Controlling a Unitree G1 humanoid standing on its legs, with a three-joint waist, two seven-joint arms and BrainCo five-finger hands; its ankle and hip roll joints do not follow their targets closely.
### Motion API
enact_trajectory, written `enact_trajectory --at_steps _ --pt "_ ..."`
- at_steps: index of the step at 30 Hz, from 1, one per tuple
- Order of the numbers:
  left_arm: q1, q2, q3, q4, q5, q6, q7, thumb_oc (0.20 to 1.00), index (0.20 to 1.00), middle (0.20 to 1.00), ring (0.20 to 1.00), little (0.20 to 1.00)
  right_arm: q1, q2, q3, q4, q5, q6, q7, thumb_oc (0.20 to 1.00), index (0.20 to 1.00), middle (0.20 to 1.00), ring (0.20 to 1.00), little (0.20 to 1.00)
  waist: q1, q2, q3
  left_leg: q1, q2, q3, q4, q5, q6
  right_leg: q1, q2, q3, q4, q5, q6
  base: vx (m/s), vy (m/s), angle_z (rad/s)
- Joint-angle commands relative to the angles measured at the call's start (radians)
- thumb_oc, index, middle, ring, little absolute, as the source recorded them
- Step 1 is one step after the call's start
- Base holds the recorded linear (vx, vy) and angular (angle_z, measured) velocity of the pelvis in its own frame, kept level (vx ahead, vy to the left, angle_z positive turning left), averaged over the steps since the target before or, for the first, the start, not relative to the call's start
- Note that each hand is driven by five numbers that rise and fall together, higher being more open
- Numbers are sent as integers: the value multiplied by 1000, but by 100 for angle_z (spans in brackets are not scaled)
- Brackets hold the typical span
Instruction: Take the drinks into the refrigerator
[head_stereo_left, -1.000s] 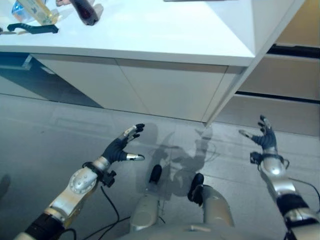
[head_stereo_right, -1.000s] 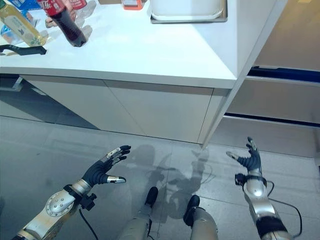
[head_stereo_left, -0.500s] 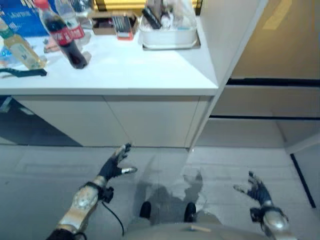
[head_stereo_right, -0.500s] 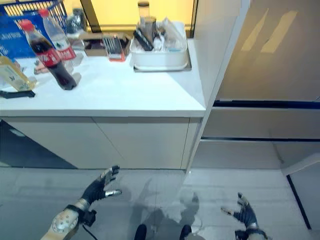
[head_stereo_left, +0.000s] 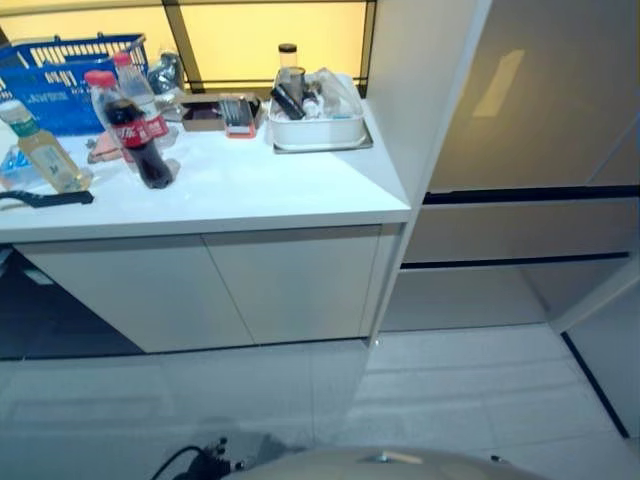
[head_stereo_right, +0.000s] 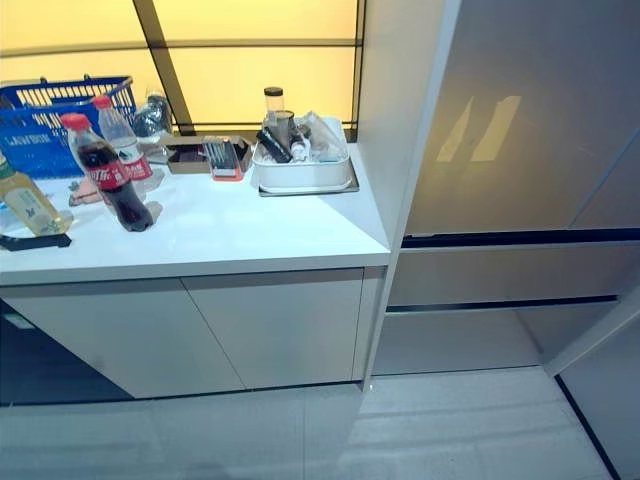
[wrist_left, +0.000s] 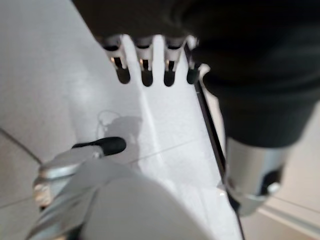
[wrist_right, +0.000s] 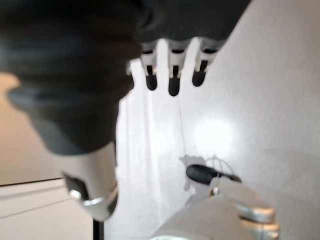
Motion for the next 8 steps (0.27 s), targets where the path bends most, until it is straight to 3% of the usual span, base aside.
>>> enact_trajectory --at_steps 1,8 --pt "-63 -11 64 22 -16 17 -8 1000 1000 1000 1000 1000 -64 5 13 37 -31 18 2 1000 1000 1000 1000 1000 12 -40 14 -1 -70 9 2 -8 43 -14 14 13 116 -62 22 -21 42 0" --pt "-76 -20 42 24 9 20 9 1000 1000 1000 1000 1000 -81 18 26 26 -18 22 0 1000 1000 1000 1000 1000 15 -44 13 -7 -78 20 2 -3 45 -16 6 26 100 -38 30 -33 42 -3"
